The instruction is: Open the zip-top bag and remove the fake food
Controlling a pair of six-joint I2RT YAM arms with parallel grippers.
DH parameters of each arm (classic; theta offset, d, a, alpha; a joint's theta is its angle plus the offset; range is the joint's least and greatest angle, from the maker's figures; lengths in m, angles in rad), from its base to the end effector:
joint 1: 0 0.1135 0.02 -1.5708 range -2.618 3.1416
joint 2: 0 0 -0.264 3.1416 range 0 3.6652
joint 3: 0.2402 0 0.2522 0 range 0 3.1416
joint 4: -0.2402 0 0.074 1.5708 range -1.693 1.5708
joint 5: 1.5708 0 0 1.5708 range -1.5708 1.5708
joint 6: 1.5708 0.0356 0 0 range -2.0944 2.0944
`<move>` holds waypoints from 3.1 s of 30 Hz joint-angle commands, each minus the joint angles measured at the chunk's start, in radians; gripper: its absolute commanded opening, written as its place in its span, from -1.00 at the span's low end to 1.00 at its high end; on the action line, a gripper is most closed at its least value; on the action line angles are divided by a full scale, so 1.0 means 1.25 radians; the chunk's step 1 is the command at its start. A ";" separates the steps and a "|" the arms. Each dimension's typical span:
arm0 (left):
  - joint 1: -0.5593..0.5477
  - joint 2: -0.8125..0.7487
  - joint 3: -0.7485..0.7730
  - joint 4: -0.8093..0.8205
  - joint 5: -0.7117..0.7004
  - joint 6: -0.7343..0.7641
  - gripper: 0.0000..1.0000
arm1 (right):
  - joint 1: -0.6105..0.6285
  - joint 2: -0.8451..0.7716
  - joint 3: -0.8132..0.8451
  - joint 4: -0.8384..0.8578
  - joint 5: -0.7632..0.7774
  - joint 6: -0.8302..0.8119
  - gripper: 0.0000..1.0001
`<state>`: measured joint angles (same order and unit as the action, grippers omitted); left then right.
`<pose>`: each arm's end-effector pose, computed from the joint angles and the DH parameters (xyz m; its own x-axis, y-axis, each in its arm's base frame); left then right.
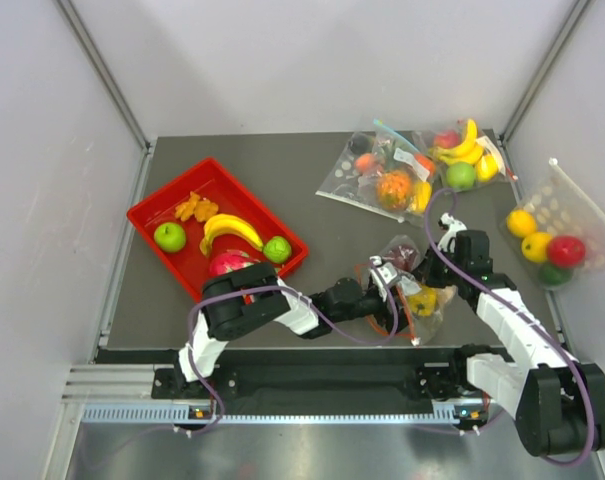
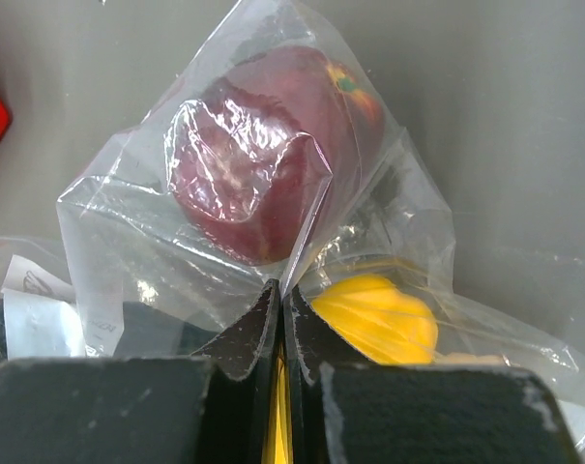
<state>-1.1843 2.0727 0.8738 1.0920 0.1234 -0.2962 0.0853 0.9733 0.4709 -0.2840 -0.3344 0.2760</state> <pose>0.1470 -0.3727 0.1269 -0.3202 0.0184 -0.9472 0.9116 0.2782 -0.3028 0.1894 0.0279 0.1902 -0.7634 0.1931 -0.6164 -0.1075 0.9030 0.4160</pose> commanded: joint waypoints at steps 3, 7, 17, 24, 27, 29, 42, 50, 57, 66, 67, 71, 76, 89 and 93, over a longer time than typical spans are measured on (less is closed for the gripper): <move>0.000 0.018 0.037 0.112 0.037 -0.028 0.90 | 0.004 -0.034 -0.015 0.011 0.004 0.027 -1.00; 0.000 0.057 0.085 0.085 0.036 -0.035 0.98 | 0.008 -0.047 -0.028 0.015 -0.004 0.044 -1.00; -0.002 0.095 0.188 -0.066 -0.084 -0.021 0.98 | 0.029 -0.131 -0.061 -0.005 -0.023 0.092 -1.00; -0.011 0.119 0.223 -0.117 -0.114 -0.018 0.91 | 0.045 -0.210 -0.090 -0.029 -0.033 0.122 -1.00; -0.021 0.126 0.246 -0.163 -0.122 -0.011 0.21 | 0.045 -0.220 -0.092 -0.034 -0.032 0.125 -1.00; -0.023 0.121 0.245 -0.174 -0.138 -0.006 -0.27 | 0.045 -0.222 -0.090 -0.038 -0.030 0.126 -1.00; -0.023 -0.113 -0.019 -0.189 -0.153 0.022 -0.89 | 0.043 -0.124 -0.037 0.020 0.073 0.093 -1.00; -0.023 -0.250 -0.130 -0.264 -0.161 0.023 -0.92 | 0.040 -0.067 -0.007 0.043 0.129 0.076 -1.00; -0.023 -0.390 -0.176 -0.398 -0.202 0.039 -0.92 | 0.037 -0.056 0.009 0.041 0.168 0.063 -1.00; -0.012 -0.614 -0.207 -0.619 -0.318 0.047 -0.90 | 0.032 -0.044 0.043 0.039 0.193 0.057 -1.00; -0.007 -0.641 -0.211 -0.639 -0.332 0.044 -0.90 | 0.032 -0.041 0.044 0.042 0.193 0.058 -1.00; 0.076 -0.808 -0.216 -0.777 -0.385 0.042 -0.86 | 0.031 -0.040 0.042 0.049 0.183 0.061 -1.00; 0.290 -0.930 -0.185 -0.904 -0.407 0.036 -0.82 | 0.031 -0.052 0.038 0.048 0.168 0.064 -1.00; 0.826 -0.885 -0.159 -0.957 -0.424 0.025 -0.60 | 0.031 -0.072 0.039 0.036 0.134 0.055 -1.00; 0.859 -0.864 -0.161 -0.941 -0.433 0.030 -0.44 | 0.031 -0.084 0.036 0.027 0.133 0.052 -1.00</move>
<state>-0.1387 0.9913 0.6552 -0.1162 -0.4183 -0.2630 0.1268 0.8951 0.4789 -0.2718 -0.1524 0.3580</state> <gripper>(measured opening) 0.752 0.006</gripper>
